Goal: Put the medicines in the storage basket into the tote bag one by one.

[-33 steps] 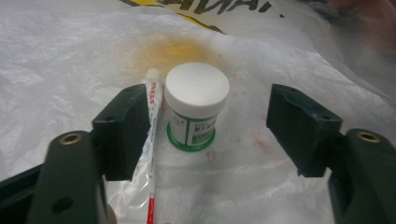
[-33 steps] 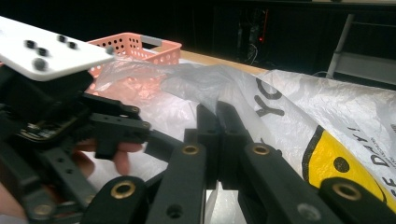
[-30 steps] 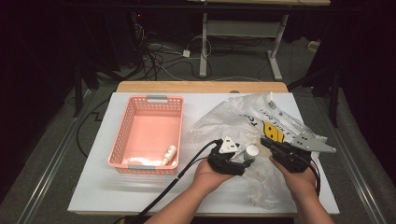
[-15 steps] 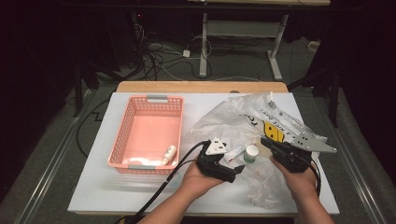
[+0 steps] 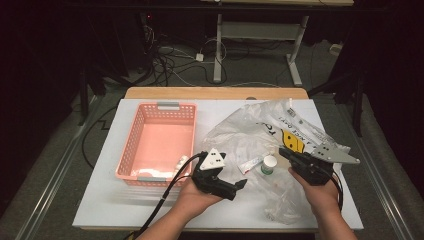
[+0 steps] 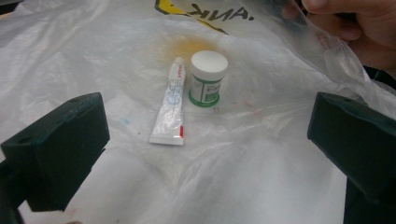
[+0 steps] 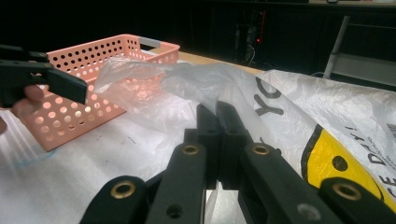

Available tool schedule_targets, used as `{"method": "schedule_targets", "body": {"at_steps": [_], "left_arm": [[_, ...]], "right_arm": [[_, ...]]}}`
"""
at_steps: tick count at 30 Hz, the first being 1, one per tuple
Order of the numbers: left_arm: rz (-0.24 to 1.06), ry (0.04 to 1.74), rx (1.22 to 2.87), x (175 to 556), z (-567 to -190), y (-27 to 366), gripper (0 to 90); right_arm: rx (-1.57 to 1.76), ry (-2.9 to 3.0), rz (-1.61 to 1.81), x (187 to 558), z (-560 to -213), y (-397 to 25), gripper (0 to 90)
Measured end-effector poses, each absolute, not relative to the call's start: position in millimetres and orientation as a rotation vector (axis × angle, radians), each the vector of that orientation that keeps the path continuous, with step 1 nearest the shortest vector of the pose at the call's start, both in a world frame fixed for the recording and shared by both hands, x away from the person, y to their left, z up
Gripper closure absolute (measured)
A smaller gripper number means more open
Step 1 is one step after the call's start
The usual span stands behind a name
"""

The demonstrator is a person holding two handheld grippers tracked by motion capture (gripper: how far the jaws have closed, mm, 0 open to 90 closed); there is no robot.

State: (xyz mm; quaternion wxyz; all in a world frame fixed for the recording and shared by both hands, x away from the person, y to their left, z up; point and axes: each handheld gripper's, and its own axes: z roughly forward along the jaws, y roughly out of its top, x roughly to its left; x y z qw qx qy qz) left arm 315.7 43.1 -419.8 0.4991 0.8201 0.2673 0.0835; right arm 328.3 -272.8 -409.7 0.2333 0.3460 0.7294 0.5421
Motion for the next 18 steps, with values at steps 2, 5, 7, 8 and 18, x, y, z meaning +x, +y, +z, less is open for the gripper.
{"method": "schedule_targets", "body": {"at_steps": [2,5,7,8,18], "left_arm": [[0.213,0.657,1.983,314.3,-418.4,51.6,0.0],[0.237,0.684,1.985,313.8,-417.6,64.5,0.0],[0.242,0.705,1.986,314.4,-417.8,72.9,0.0],[0.253,0.713,1.983,314.5,-418.1,77.1,0.0],[0.315,0.798,1.947,319.5,-416.5,111.8,0.0]], "right_arm": [[0.95,2.003,1.489,328.5,-409.9,-272.2,90.0],[0.95,2.002,1.487,328.3,-409.8,-272.0,90.0],[0.952,2.001,1.486,328.1,-409.8,-271.9,90.0],[0.951,2.001,1.486,328.1,-409.8,-271.8,90.0],[0.953,2.007,1.485,328.3,-411.1,-271.3,90.0]]}}
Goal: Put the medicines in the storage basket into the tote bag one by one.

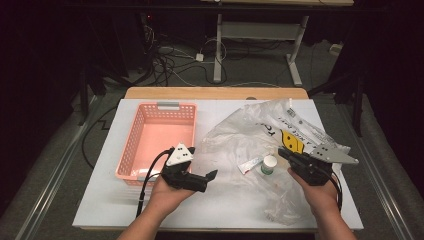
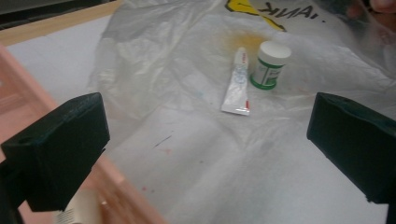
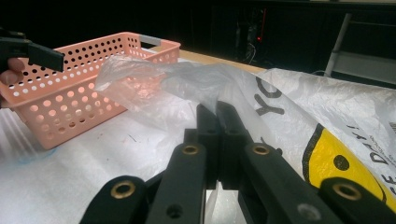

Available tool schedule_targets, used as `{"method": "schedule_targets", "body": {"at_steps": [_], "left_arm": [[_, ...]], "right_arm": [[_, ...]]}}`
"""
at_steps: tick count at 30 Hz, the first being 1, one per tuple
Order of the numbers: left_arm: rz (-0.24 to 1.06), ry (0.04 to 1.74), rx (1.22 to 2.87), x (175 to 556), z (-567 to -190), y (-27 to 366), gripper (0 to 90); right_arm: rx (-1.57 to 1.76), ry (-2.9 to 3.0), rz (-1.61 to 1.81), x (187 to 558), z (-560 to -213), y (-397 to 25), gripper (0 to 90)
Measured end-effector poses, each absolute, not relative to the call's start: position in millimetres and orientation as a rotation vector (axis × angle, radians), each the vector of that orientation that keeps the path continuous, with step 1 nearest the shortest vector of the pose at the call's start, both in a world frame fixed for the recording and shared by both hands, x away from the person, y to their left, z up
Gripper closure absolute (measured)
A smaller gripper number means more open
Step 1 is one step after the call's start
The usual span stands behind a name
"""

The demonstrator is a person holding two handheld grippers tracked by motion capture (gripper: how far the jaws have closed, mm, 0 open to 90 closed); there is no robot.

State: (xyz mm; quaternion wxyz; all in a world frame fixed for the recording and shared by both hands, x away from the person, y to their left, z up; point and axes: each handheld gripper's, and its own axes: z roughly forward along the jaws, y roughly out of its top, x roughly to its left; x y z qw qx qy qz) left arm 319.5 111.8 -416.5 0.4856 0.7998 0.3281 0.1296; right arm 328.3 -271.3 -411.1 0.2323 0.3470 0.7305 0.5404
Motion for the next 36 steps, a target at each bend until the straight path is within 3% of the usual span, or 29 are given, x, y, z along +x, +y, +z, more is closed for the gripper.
{"method": "schedule_targets", "body": {"at_steps": [19,36], "left_arm": [[0.424,0.963,1.914,328.8,-413.5,169.9,0.0],[0.37,1.055,1.892,335.0,-411.6,191.1,0.0]], "right_arm": [[0.961,1.991,1.494,326.7,-409.4,-276.6,90.0],[0.962,1.987,1.488,325.9,-408.6,-278.1,90.0]]}}
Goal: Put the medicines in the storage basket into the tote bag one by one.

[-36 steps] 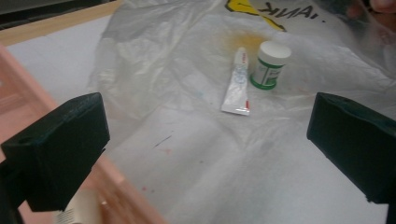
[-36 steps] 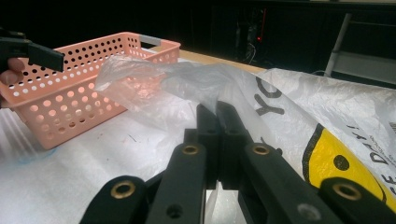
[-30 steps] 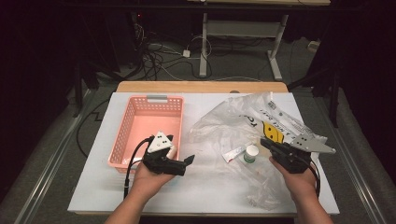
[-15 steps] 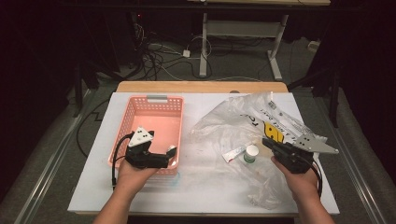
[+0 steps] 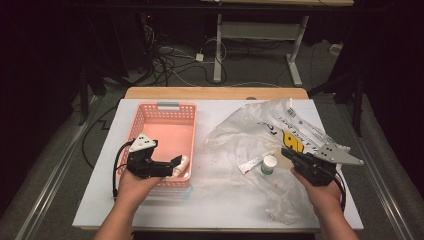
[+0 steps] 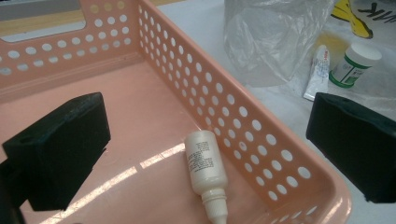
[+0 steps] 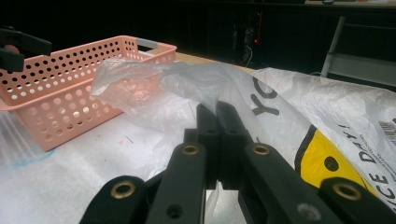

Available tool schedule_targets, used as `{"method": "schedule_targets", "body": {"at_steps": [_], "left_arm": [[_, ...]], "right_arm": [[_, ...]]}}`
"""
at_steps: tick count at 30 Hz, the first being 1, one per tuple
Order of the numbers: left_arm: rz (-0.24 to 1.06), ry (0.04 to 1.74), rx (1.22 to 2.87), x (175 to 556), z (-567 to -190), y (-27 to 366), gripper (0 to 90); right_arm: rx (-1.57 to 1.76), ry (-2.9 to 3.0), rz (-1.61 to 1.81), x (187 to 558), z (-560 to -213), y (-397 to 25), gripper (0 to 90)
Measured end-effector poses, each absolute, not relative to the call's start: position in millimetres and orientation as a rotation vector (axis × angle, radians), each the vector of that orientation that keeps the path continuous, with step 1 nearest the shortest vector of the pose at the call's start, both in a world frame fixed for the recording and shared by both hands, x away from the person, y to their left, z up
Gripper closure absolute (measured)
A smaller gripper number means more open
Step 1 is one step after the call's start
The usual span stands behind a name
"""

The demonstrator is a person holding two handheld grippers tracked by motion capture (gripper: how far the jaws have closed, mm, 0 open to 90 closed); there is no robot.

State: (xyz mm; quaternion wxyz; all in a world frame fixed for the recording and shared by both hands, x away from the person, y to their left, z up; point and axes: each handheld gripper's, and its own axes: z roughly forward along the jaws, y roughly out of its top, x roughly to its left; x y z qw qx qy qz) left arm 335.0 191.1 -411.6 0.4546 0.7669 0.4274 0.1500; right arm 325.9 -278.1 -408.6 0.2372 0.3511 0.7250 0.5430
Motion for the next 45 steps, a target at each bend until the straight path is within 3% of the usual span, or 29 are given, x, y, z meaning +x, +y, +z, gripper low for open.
{"method": "schedule_targets", "body": {"at_steps": [15,28,38,45], "left_arm": [[0.296,1.131,2.132,371.9,-402.9,172.4,2.2],[0.01,1.227,2.389,406.4,-420.8,155.2,15.7],[-0.144,1.273,2.484,418.3,-432.3,148.1,37.5],[-0.25,1.316,2.547,426.3,-440.4,142.8,42.2]], "right_arm": [[0.96,1.981,1.502,326.2,-406.4,-279.3,90.0],[0.963,1.978,1.503,326.3,-407.0,-281.4,90.0],[0.967,1.977,1.504,326.2,-407.5,-281.4,90.0],[0.966,1.98,1.502,326.3,-407.6,-280.5,90.0]]}}
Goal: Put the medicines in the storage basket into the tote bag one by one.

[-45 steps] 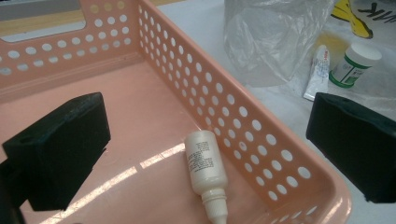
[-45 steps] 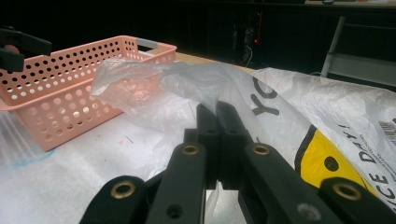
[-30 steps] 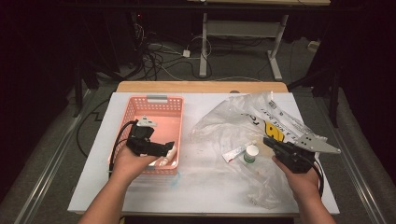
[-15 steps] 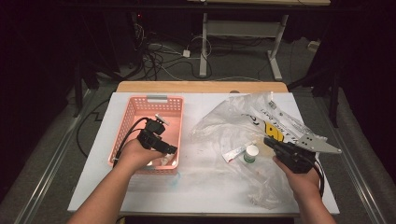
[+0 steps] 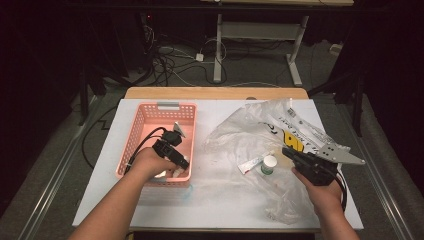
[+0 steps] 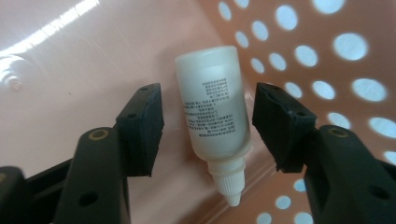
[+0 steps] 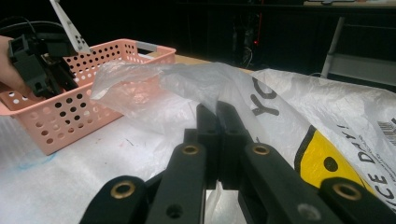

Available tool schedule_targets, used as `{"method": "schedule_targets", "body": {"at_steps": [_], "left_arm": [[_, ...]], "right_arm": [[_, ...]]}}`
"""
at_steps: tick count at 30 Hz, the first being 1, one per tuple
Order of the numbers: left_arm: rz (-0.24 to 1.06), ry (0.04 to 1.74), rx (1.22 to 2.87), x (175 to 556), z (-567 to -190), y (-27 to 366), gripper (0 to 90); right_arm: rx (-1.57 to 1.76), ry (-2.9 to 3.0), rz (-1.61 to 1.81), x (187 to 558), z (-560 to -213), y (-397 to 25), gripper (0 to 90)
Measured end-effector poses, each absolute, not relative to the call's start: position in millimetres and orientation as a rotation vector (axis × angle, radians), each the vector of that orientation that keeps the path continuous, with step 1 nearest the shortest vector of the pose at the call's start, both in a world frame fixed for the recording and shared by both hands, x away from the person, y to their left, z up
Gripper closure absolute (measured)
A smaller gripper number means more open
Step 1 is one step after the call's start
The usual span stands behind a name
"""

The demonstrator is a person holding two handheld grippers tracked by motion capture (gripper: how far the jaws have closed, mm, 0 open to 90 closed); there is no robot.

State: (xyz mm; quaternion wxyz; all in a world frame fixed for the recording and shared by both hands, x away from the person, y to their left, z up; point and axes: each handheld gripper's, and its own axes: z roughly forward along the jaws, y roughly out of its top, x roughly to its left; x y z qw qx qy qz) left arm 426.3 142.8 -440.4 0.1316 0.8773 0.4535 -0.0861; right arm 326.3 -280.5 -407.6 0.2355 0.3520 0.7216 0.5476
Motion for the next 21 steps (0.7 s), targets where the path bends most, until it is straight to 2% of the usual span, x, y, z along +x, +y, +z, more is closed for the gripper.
{"method": "schedule_targets", "body": {"at_steps": [2,9,15,21], "left_arm": [[-0.266,1.337,2.566,428.3,-442.5,141.3,42.7],[-0.223,1.344,2.615,427.5,-444.4,135.2,56.5],[-0.179,1.347,2.618,426.3,-442.8,135.4,57.7],[-0.117,1.334,2.521,422.1,-434.4,141.6,57.8]], "right_arm": [[0.968,1.978,1.501,326.3,-407.7,-280.7,90.0],[0.968,1.975,1.5,326.0,-407.3,-282.6,90.0],[0.967,1.977,1.502,325.1,-406.8,-281.6,90.0],[0.966,1.971,1.505,325.0,-406.1,-281.9,90.0]]}}
